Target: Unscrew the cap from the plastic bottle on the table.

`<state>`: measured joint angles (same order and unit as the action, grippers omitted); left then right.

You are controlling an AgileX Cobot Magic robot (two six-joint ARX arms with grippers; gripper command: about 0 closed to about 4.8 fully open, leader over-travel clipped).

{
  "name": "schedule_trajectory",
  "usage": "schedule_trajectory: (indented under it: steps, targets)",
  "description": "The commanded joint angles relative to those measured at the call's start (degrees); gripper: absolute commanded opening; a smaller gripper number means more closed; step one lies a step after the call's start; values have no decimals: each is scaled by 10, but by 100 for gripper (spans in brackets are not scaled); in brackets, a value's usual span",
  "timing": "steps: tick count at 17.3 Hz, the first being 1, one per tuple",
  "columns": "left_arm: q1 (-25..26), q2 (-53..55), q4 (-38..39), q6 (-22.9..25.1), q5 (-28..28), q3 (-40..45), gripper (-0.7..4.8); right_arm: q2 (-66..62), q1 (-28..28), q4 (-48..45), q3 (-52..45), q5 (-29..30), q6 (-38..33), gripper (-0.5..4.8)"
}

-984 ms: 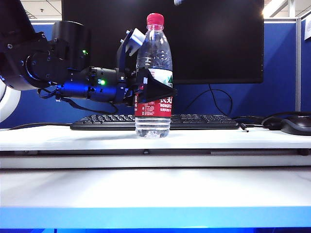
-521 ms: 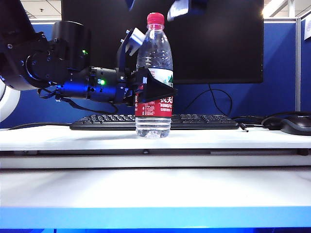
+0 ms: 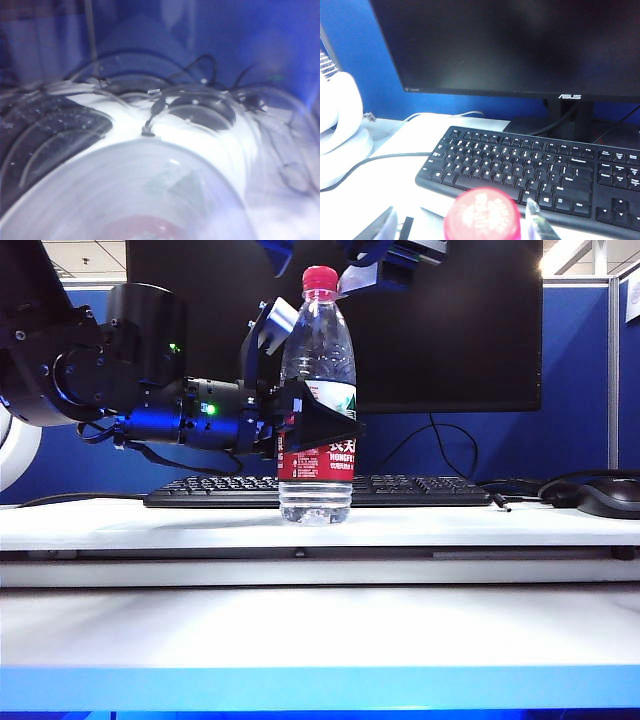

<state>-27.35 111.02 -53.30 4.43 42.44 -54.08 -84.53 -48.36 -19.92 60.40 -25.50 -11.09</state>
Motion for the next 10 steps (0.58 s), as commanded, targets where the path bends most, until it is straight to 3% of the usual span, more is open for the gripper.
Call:
schedule_trajectory:
  steps: [1, 2, 6, 7, 10]
  targets:
    - [0, -1, 0, -2, 5, -1, 235, -8, 7, -13, 3, 2, -3, 277]
    - [0, -1, 0, -2, 4, -1, 235, -8, 7, -14, 3, 3, -4, 238]
    - [0, -1, 0, -2, 4, -1, 235, -8, 7, -14, 3, 3, -4, 222]
    - [0, -1, 0, -2, 5, -1, 235, -8, 8, -18, 3, 10, -3, 156]
    - [0, -1, 0, -2, 5, -1, 235, -8, 8, -30, 3, 12, -3, 147]
